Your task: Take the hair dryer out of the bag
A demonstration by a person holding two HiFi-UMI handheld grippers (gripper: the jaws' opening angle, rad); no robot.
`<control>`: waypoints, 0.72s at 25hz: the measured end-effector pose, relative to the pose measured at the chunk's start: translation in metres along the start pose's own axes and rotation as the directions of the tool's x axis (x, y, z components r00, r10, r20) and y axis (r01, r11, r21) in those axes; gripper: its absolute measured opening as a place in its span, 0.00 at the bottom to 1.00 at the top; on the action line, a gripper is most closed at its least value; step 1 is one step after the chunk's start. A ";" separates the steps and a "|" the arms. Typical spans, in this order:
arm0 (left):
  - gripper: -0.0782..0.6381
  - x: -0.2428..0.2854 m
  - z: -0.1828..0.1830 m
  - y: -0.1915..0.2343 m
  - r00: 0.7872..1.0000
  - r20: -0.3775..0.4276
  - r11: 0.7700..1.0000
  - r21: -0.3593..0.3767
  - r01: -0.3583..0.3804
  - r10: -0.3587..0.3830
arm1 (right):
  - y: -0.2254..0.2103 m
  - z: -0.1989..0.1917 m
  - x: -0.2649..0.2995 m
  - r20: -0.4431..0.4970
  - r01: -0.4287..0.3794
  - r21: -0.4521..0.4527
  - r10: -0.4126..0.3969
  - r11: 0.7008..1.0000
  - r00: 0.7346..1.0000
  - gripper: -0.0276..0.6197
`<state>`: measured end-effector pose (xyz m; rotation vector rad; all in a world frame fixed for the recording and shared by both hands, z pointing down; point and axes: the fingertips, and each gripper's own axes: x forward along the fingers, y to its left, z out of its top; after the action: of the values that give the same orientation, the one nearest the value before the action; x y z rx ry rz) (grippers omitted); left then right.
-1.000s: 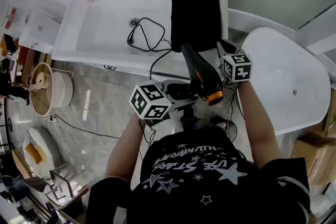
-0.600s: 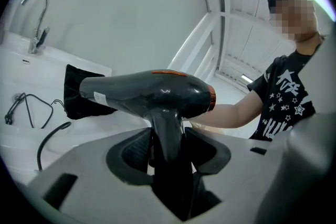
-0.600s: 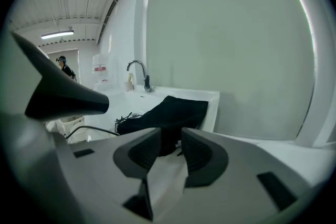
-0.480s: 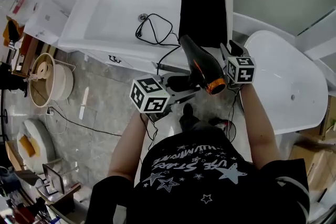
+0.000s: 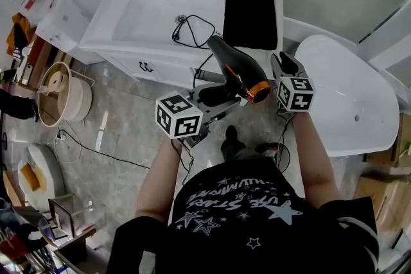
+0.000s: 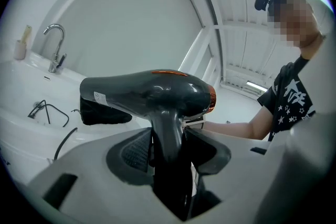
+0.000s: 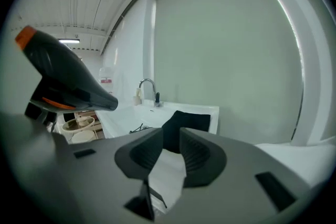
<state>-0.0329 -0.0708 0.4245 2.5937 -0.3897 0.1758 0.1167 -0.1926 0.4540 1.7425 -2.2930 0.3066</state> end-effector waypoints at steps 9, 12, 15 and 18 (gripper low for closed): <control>0.39 -0.038 -0.015 -0.036 0.994 0.088 0.997 0.023 -0.070 0.067 | 0.053 -0.005 -0.077 0.064 -0.037 0.000 0.037 0.999 0.997 0.05; 0.39 -0.047 -0.021 -0.048 0.992 0.103 0.996 0.027 -0.081 0.078 | 0.070 -0.013 -0.099 0.060 -0.061 -0.017 0.062 0.998 0.996 0.05; 0.39 -0.055 -0.029 -0.063 0.989 0.123 0.996 0.017 -0.084 0.082 | 0.084 -0.021 -0.122 0.061 -0.080 -0.006 0.080 0.997 0.995 0.05; 0.39 -0.061 -0.034 -0.070 0.988 0.127 0.996 0.010 -0.091 0.090 | 0.093 -0.024 -0.133 0.059 -0.091 -0.008 0.091 0.996 0.994 0.05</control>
<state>-0.0713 0.0193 0.4088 2.6117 -0.5543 0.0458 0.0627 -0.0387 0.4324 1.6691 -2.4174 0.2688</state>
